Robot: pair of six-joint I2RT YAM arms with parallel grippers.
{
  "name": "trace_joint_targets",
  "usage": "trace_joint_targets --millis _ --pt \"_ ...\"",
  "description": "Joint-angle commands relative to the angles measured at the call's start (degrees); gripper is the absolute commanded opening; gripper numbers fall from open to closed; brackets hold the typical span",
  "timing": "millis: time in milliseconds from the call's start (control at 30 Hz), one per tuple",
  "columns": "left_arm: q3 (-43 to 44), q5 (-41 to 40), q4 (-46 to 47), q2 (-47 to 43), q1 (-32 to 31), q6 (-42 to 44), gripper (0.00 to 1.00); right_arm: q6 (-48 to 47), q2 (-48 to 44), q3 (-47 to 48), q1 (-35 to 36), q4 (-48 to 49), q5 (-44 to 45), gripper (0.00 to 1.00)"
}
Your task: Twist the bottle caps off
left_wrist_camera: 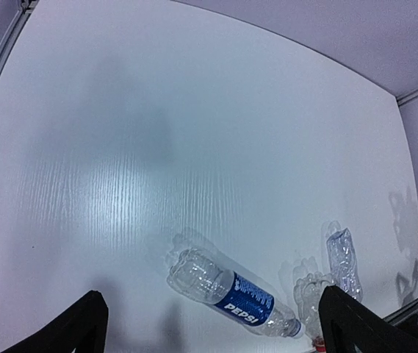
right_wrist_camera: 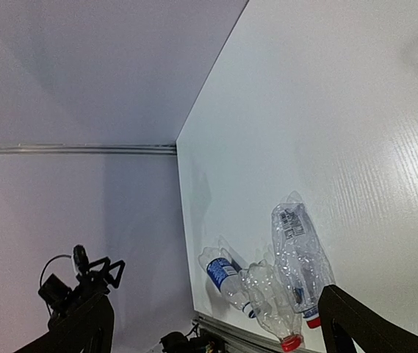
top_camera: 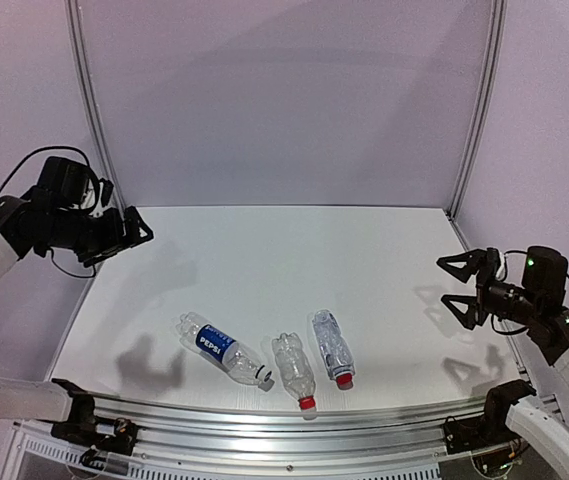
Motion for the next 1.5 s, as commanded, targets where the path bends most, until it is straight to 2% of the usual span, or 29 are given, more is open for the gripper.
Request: trace_joint_targets --millis 0,133,267,367,433,500,633,867,1000,1200,1467 --pt "-4.0 -1.8 -4.1 -5.3 -0.8 4.2 0.99 4.7 -3.3 -1.6 -0.3 -8.4 9.0 0.99" --pt "-6.7 -4.3 -5.0 -8.5 -0.2 9.0 0.99 5.9 -9.2 -4.8 -0.3 -12.5 11.5 0.99" --pt "-6.1 -7.2 -7.7 -9.0 -1.5 17.5 0.99 5.3 -10.3 -7.8 -0.2 -7.5 7.6 0.99" --pt "-6.5 -14.0 -9.1 -7.8 -8.3 25.4 0.99 -1.5 -0.3 -2.8 3.5 -8.6 6.8 0.99" --pt "-7.7 -16.1 -8.8 -7.1 -13.0 30.3 0.99 -8.0 9.2 4.3 10.9 -12.7 11.5 0.99" --pt "-7.8 -13.2 -9.0 -5.9 -15.5 35.1 0.99 -12.1 18.4 11.4 18.5 -14.9 16.8 0.99" --pt "-7.3 -4.3 -10.5 -3.6 -18.8 47.8 0.95 -15.0 32.2 21.3 29.2 -12.1 20.1 0.99" --pt "-9.8 -4.6 -11.0 1.1 -27.1 71.1 0.94 -17.8 44.2 28.6 39.7 -10.0 21.6 0.99" --pt "-12.6 -5.0 -6.5 6.5 -27.9 77.9 0.9 -20.0 45.7 30.6 43.8 -13.3 23.5 0.99" --pt "-14.2 -7.0 2.3 11.1 -28.7 85.2 0.9 -19.6 40.8 26.8 44.8 -14.5 25.0 0.99" --pt "-7.4 -6.6 6.8 23.0 -30.0 86.8 0.88 -18.6 35.5 23.0 44.8 -16.8 26.4 0.99"
